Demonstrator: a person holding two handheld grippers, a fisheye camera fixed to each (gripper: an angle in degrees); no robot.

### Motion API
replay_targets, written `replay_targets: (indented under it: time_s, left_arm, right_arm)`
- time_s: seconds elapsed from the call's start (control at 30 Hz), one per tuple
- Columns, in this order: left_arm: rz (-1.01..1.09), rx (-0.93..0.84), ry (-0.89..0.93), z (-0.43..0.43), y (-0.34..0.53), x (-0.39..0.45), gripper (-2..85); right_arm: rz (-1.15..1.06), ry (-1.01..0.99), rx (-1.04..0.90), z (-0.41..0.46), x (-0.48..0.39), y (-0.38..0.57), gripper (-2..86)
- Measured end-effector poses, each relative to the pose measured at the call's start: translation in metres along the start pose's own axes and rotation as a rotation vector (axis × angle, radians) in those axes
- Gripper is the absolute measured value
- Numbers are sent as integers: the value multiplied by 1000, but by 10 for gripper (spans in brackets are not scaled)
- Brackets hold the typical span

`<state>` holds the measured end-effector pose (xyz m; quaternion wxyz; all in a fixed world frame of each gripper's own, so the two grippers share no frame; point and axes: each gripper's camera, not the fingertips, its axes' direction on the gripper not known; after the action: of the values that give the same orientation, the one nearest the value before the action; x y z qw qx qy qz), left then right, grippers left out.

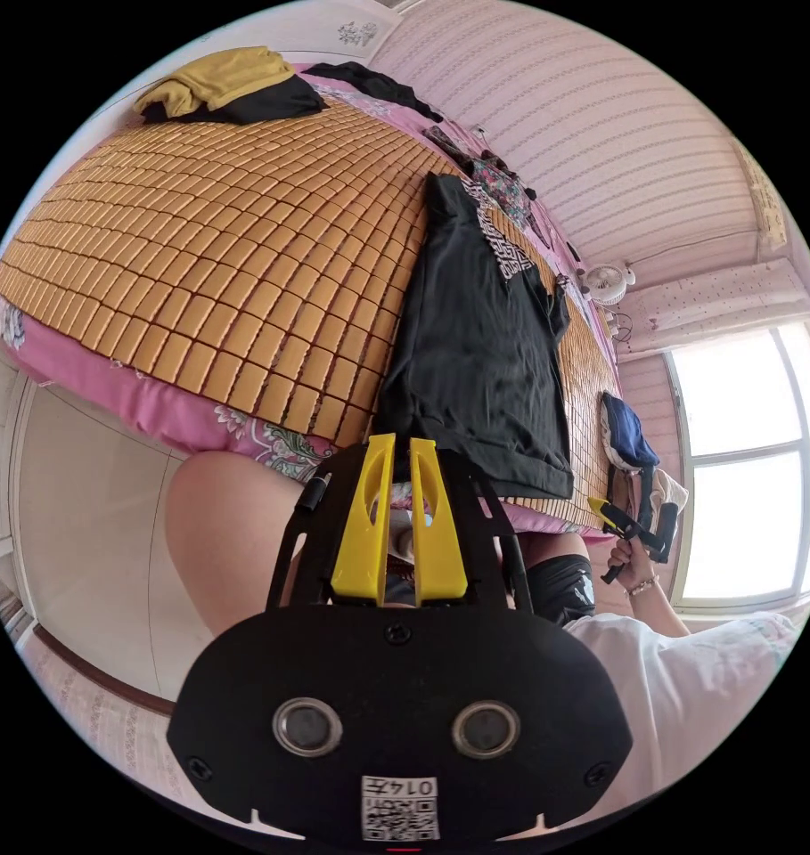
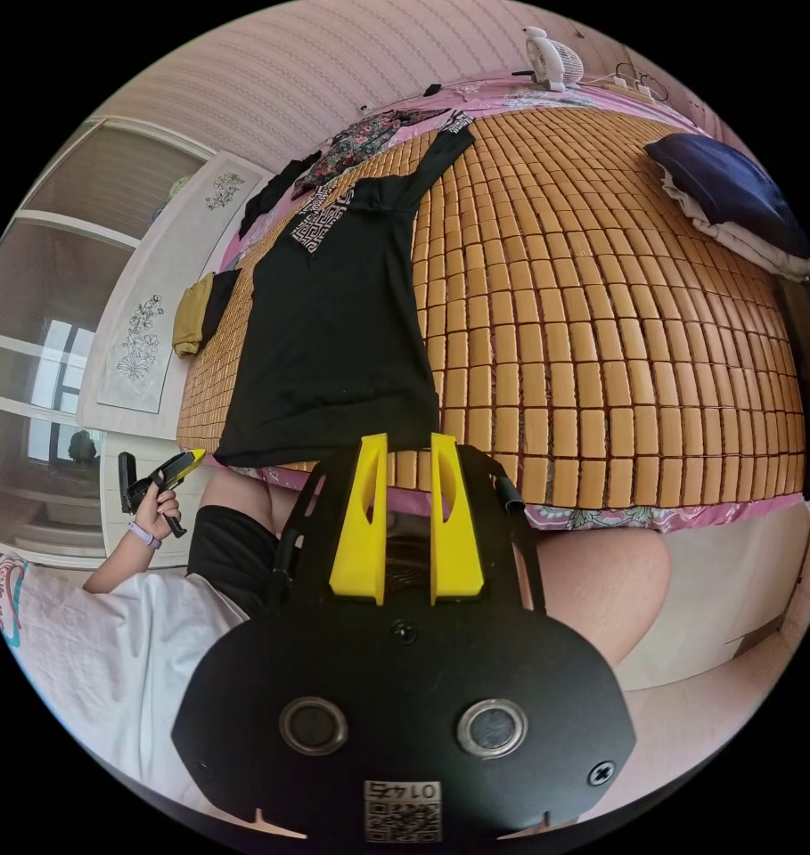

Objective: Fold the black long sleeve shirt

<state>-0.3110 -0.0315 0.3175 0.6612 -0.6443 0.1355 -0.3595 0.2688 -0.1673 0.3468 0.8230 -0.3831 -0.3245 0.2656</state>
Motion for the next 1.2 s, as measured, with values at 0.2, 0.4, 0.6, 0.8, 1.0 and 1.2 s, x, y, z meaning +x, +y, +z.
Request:
replay_targets:
  time_s: [0.2,0.4,0.6,0.8,1.0,1.2]
  left_arm:
    - [47,-46,-97,18,-28,-10,42]
    - [33,-176,-154,71,-58,-24,66]
    - [75,-176,-180,64,-80,-44,22]
    - [55,-104,-140,35,-83,-81,-2]
    - [-81,-96,-146,41,-77,-132,-6]
    - [-97,-19,-164,39,-58,-147,-7]
  right_arm:
    - [-91,174,-12,29,-27,-24,88]
    - [-6,181,-98,72,-22,-50,50]
    - [-129,171,-142,63,-42,-49,12]
    - [-135,103,-140,53,-41,-19,9]
    - [-102,145,-255,89,-41,9,13]
    - [-83,136,-226,82,-41,28,22]
